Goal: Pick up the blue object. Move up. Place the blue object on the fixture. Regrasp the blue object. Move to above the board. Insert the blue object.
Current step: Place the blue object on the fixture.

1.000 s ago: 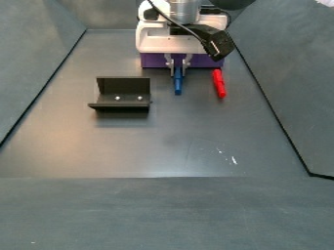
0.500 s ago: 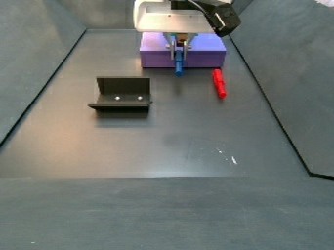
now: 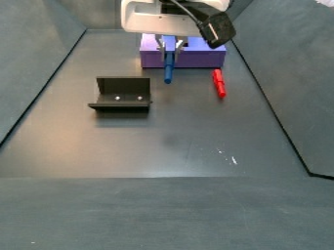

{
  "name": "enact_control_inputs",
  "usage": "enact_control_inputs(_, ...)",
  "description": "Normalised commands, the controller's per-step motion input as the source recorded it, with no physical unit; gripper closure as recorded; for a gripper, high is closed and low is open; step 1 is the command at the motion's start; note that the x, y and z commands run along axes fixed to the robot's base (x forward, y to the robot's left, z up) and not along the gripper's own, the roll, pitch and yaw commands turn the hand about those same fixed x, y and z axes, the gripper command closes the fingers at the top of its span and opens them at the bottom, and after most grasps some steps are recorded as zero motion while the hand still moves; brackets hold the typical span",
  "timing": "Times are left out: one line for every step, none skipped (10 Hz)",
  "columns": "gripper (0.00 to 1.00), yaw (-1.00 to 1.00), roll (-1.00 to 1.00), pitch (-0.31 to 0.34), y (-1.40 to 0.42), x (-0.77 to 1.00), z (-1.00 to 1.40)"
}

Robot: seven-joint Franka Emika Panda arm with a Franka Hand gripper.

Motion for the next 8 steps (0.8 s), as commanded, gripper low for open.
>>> enact_control_inputs(1.00,0.00,-1.00,-0.317,0.43,0.22,0.18)
enact_control_inputs(1.00,0.00,-1.00,-0.249,0.45,0.25,0.20)
enact_control_inputs(1.00,0.00,-1.00,-0.129,0.41,0.36,0.21)
enact_control_inputs(1.00,0.00,-1.00,0.000,0.34,0.44,0.22)
enact_control_inputs(1.00,0.00,-1.00,0.000,0.29,0.51,0.23)
enact_control_inputs(1.00,0.00,-1.00,0.000,0.23,0.57,0.22)
enact_control_inputs(1.00,0.00,-1.00,0.000,0.12,0.63,0.14)
enact_control_inputs(1.00,0.00,-1.00,0.000,0.05,0.65,0.06)
